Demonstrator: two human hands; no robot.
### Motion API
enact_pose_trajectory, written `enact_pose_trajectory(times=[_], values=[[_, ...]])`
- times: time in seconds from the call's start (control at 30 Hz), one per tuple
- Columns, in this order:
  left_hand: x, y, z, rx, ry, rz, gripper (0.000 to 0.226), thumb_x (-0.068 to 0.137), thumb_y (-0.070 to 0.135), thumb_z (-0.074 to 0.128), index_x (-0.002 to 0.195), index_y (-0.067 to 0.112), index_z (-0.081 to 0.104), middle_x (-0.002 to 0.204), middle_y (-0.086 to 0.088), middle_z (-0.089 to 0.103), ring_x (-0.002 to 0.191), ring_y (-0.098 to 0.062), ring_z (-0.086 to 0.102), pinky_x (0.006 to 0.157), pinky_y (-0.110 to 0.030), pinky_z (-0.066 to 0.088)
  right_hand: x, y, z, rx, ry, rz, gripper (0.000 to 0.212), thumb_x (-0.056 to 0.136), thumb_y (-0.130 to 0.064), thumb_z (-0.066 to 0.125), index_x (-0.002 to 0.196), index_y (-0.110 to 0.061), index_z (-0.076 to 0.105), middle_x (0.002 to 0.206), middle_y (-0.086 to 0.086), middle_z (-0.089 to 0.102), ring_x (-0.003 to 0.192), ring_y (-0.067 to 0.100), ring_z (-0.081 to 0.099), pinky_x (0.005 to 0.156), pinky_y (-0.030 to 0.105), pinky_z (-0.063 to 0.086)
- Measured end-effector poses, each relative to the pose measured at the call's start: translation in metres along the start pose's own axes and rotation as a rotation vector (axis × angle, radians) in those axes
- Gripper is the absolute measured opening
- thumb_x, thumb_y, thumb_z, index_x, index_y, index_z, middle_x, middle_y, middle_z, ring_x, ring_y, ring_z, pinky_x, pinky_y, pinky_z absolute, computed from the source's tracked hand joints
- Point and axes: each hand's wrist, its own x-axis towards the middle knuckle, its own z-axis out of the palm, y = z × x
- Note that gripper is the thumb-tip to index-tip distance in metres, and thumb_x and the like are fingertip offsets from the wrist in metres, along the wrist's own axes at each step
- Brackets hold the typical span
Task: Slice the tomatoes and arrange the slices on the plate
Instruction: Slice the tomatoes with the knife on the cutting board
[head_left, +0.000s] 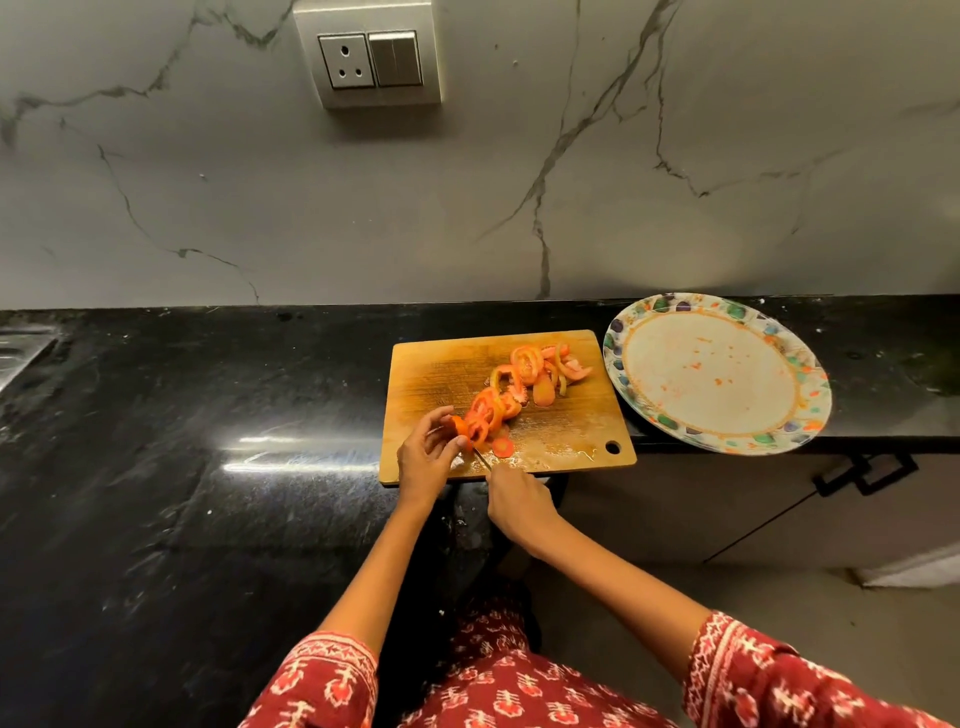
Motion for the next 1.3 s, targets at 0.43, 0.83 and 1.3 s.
enact_pose_trajectory(times=[0.43, 0.83, 1.3], values=[[0.002, 0.001, -0.002, -0.101, 0.112, -0.084, 0.042, 0.071, -0.008, 0.072, 0.106, 0.01, 0.056, 0.104, -0.012, 0.062, 0.099, -0.024, 0.061, 0.08, -0.016, 0.052, -0.023, 0.027, 0.0, -0.055, 0.03, -0.047, 0.027, 0.103, -0.02, 0.029, 0.112, -0.003, 0.048, 0.104, 0.015, 0.063, 0.096, 0.033, 0.061, 0.065, 0.035, 0.037], [0.002, 0.003, -0.002, 0.078, 0.065, 0.022, 0.046, 0.078, -0.005, 0.066, 0.121, 0.005, 0.057, 0.119, -0.017, 0.061, 0.112, -0.023, 0.056, 0.085, -0.008, 0.046, -0.012, 0.01, -0.02, 0.247, 0.058, -0.041, 0.033, 0.102, -0.025, 0.029, 0.096, -0.003, 0.053, 0.092, 0.018, 0.061, 0.089, 0.036, 0.059, 0.066, 0.036, 0.04], [0.005, 0.002, 0.002, 0.085, 0.077, 0.016, 0.039, 0.077, 0.003, 0.07, 0.116, 0.001, 0.061, 0.112, -0.014, 0.065, 0.107, -0.023, 0.062, 0.088, -0.024, 0.051, -0.005, -0.001, -0.021, 0.259, 0.075, -0.039, 0.031, 0.102, -0.023, 0.03, 0.107, -0.002, 0.052, 0.1, 0.019, 0.061, 0.092, 0.035, 0.059, 0.068, 0.034, 0.039]])
